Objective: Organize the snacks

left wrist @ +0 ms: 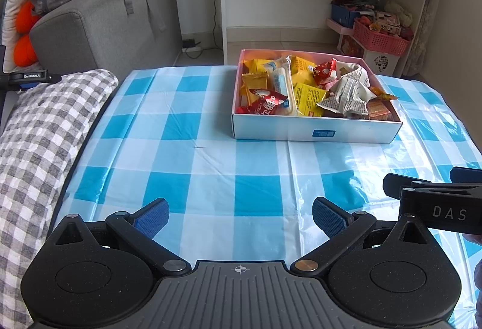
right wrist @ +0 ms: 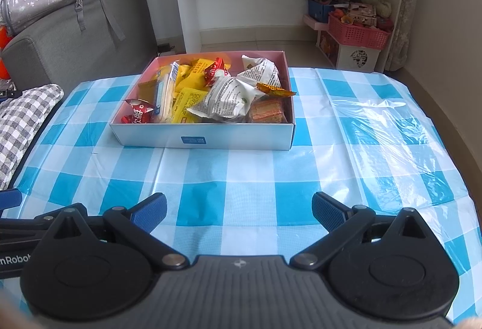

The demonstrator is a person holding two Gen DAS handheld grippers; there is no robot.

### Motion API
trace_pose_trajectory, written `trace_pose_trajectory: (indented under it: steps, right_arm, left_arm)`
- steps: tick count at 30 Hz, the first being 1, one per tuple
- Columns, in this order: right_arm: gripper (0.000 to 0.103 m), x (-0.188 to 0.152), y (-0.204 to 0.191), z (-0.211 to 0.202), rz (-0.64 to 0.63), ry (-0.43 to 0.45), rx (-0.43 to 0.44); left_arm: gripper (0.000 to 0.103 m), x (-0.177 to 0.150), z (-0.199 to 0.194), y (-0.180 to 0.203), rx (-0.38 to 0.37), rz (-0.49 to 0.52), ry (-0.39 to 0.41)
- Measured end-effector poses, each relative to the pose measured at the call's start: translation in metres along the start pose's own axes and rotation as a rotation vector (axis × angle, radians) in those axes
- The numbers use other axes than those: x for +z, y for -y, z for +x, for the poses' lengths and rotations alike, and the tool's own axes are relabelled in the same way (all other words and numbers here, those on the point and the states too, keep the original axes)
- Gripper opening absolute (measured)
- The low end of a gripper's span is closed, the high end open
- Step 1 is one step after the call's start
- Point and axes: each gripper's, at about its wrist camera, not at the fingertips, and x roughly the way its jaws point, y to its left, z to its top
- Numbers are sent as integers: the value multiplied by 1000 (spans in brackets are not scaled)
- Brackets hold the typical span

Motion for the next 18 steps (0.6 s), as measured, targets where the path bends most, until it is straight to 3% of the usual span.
trace_pose_trajectory:
  steps: [18]
  right_arm:
    - [103,0,0,0,0,0,0]
  left_arm:
    - [102,2,-2,2,9,5,-1]
